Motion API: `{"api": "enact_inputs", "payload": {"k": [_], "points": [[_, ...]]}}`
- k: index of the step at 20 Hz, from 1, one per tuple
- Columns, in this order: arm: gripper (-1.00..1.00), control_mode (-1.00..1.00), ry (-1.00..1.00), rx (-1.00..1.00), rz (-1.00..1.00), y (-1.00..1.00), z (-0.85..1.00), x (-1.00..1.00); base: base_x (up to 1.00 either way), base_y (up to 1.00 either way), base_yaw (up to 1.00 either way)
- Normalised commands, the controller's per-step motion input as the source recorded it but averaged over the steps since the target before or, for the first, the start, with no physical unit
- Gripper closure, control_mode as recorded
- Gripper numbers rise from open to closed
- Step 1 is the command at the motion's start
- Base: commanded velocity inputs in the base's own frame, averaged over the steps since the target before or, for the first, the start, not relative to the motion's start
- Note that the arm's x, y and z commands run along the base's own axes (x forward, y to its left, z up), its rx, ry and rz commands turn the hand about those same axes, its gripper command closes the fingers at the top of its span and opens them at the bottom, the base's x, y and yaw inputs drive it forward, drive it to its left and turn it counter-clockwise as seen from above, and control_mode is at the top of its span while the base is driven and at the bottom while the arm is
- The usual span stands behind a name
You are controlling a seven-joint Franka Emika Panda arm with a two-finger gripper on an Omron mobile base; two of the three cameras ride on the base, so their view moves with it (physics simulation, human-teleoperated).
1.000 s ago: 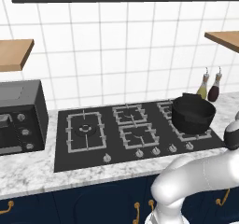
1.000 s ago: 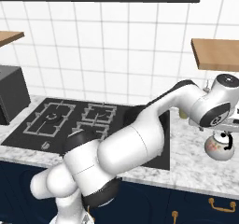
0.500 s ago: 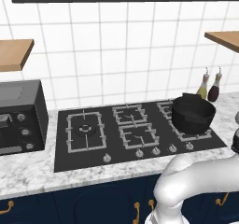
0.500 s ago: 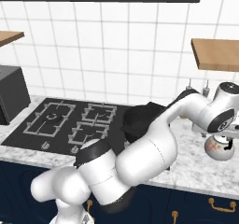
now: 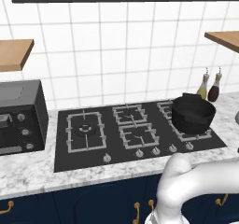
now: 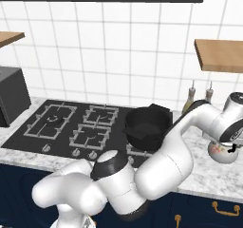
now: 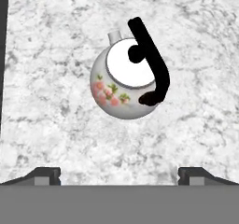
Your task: Pick the kettle from the counter and place it on a stove burner. Then turn the burner on.
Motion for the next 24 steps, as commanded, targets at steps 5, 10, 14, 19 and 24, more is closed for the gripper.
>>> {"api": "enact_inputs", "payload": {"k": [5,10,14,19,24], "points": [[-1.0,-1.0,-0.04,0.0,0.0,-0.27,-0.24,0.27,0.0,0.0,0.0],[-1.0,-1.0,-0.08,0.0,0.0,-0.12,-0.29,0.35,0.0,0.0,0.0],[-1.0,-1.0,-0.1,0.0,0.0,-0.31,-0.24,0.31,0.0,0.0,0.0],[-1.0,-1.0,-0.03,0.0,0.0,-0.1,-0.16,0.25,0.0,0.0,0.0],[-1.0,-1.0,-0.02,0.0,0.0,-0.02,-0.29,0.41,0.0,0.0,0.0]]}}
